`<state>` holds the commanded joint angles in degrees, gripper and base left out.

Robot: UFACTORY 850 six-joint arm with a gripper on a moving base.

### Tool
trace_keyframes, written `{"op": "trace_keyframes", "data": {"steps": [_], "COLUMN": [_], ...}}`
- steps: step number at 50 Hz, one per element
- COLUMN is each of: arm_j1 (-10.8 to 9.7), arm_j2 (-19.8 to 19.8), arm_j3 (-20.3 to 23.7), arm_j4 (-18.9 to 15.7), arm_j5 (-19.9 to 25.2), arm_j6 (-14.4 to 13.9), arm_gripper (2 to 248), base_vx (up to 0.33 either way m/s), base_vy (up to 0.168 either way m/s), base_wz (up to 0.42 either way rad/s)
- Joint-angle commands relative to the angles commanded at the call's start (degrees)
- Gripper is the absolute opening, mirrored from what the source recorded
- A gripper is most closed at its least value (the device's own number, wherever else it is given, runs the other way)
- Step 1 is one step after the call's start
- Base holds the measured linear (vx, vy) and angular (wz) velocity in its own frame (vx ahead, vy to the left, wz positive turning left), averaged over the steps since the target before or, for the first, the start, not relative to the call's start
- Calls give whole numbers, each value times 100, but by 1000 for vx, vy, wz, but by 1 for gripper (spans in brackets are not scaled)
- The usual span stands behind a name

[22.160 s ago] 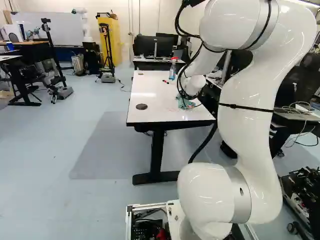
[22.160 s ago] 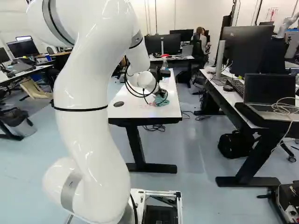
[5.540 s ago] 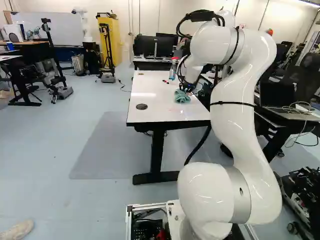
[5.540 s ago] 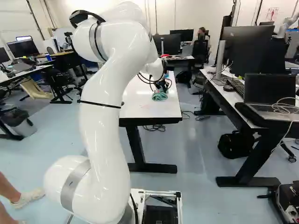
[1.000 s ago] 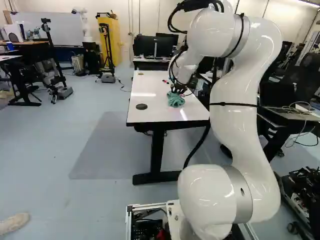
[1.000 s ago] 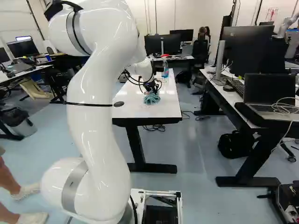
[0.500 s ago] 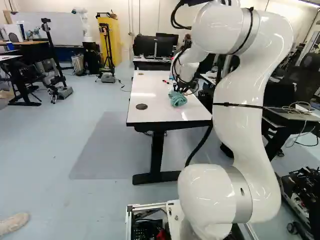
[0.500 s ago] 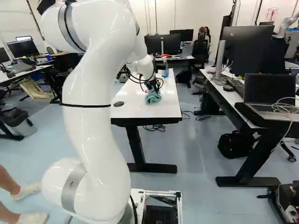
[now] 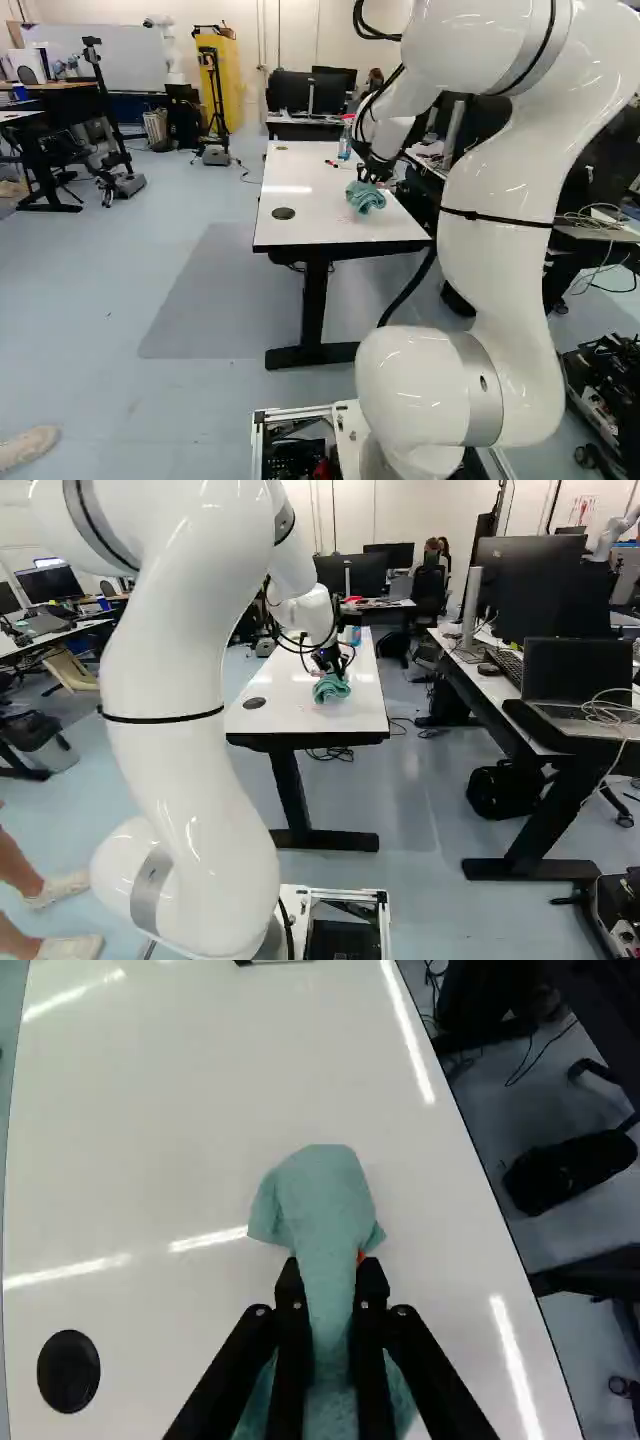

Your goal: Clean the table with the green towel

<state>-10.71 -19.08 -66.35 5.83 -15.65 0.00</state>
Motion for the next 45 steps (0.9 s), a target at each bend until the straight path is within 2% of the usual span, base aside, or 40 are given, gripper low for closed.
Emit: {"op": "trace_keyframes", "data": {"steps": [29, 45], "arm_j1": [6, 7], "arm_j2": [1220, 1230], "arm_j3": [967, 978], "arm_j4": [0, 0], "arm_j5": [-550, -550], "arm_j6": [0, 0], "arm_gripper": [47, 47], "base_vx": [0, 0], "base_vy": [0, 0], "base_wz": [0, 0]}}
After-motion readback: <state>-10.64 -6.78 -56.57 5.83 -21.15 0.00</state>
